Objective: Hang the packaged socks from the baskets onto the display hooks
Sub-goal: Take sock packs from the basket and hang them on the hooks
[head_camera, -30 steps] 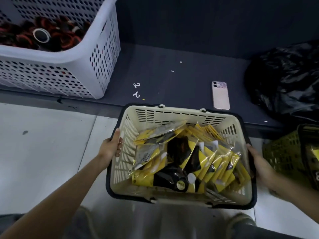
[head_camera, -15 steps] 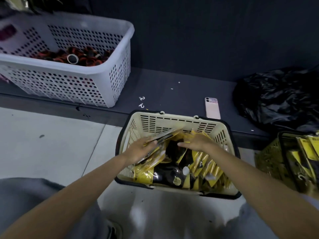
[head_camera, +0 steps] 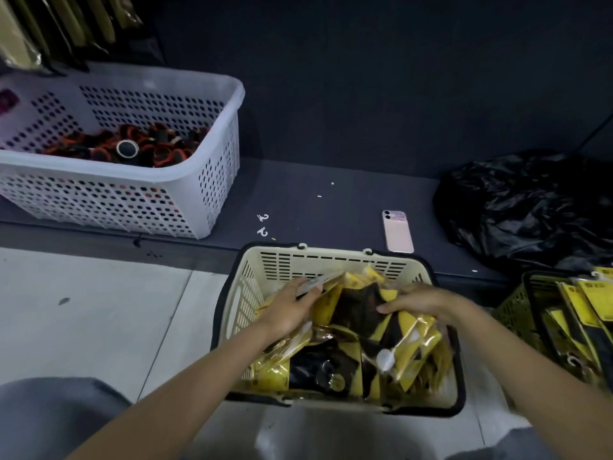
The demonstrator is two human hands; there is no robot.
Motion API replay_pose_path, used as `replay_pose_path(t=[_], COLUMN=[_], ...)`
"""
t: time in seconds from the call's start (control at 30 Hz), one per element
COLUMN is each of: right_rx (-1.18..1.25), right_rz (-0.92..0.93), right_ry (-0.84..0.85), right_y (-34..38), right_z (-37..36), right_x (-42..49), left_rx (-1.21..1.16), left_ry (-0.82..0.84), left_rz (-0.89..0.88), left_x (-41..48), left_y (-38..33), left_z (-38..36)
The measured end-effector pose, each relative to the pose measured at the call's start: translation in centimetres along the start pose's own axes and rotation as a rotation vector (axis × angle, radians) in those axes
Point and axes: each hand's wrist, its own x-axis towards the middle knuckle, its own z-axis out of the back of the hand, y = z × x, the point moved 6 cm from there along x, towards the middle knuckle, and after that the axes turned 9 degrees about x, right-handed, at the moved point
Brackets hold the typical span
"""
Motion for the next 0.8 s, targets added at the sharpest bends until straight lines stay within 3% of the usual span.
replay_pose_path(t=[0.17,0.3,0.4,0.57,0.8], right_rx=[0.156,0.145,0.175,0.329,0.327], right_rz=[0.098,0.249,0.414,0.711,0.822], right_ry=[-0.099,-0.148,-0.198,-0.241,-0.029], right_y=[0.2,2.1,4.8,10.1,14.4], right_z=[4.8,4.9,5.0,4.0,0.5], right_x=[-5.3,-8.7,-11.0,-14.6,-17.4], left_rx=[-0.082,-0.476,-0.643,-0.951,-0.787], left_ry=[0.035,0.150,0.253,0.199,-0.149], left_rz=[0.064,0.283,0.313,0.052,-0.219], left_x=[0.0,-1.1,-2.2,-3.0,-6.9], left_y=[-2.8,-5.7,-8.7,-14.2,-15.9], left_z=[-0.2,-1.2,-0.9,2.4,10.8])
